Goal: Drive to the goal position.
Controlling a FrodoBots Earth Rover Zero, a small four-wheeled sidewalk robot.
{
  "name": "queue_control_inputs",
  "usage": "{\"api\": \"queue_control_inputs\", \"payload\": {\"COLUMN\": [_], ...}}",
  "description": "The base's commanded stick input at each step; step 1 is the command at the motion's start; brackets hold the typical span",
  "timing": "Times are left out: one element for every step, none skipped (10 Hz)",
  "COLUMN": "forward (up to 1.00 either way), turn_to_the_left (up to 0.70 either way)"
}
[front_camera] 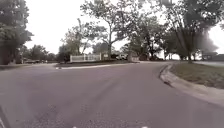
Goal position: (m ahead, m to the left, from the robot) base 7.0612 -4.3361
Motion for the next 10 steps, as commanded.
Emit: {"api": "queue_control_inputs", "payload": {"forward": [0.00,0.00,0.00,0.00,0.04,0.31,0.70,0.70,0.70,0.70], "turn_to_the_left": [0.00,0.00,0.00,0.00,0.00,0.00,0.00,0.00,0.00,0.00]}}
